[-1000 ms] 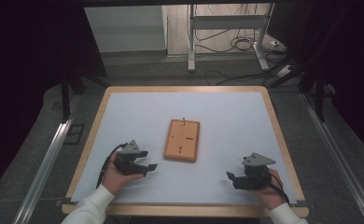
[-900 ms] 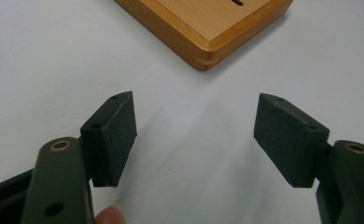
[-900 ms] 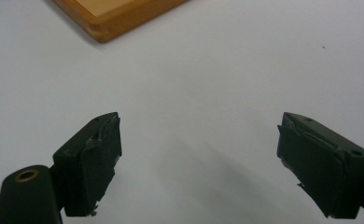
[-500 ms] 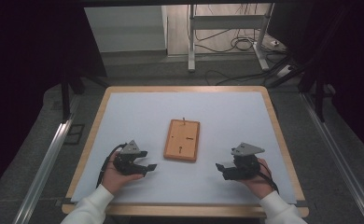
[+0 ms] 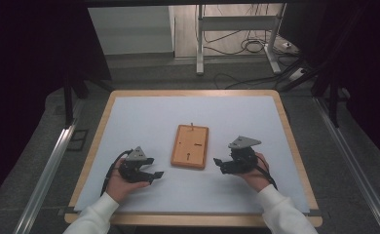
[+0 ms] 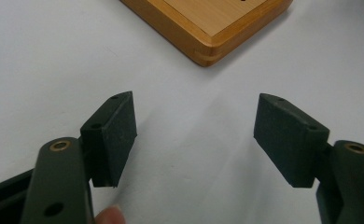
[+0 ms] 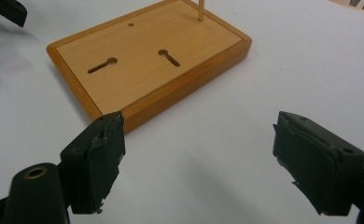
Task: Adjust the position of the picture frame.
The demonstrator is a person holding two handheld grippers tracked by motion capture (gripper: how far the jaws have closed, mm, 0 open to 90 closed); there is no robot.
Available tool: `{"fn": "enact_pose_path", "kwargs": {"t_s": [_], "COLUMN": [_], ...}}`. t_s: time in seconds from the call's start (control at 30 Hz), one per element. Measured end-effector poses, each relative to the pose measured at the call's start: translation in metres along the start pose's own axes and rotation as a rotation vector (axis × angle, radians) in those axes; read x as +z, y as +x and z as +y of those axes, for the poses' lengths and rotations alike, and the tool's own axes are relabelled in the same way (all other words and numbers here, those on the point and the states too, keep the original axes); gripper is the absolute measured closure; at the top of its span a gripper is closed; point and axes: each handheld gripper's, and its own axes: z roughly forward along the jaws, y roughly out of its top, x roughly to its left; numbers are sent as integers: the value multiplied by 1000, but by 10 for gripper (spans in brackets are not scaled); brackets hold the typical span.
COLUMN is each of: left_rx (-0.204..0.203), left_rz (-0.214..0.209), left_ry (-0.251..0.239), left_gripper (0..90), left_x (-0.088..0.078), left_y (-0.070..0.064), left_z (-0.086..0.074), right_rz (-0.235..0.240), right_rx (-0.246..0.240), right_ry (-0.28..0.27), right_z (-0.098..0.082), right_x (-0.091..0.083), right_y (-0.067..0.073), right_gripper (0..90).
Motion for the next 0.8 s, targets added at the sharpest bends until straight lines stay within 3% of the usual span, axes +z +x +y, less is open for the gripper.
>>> {"fn": "enact_pose_path", "kwargs": {"t_s": [0.33,0.53,0.8], "left_rx": [4,-4,-6], "left_rz": [-7,-6,-6], "left_ry": [-3,-4,0], "left_gripper": [296,296,296], "left_x": [0,-1,0], "left_y": [0,0,0], "left_z": [0,0,0], "right_rz": [18,21,38], "right_rx": [-24,9,2], "right_ry": [-3,-6,-15], "right_z": [31,42,56], "right_x": [23,37,49], "right_y": [4,-2,-6], "right_gripper": [208,212,239]}}
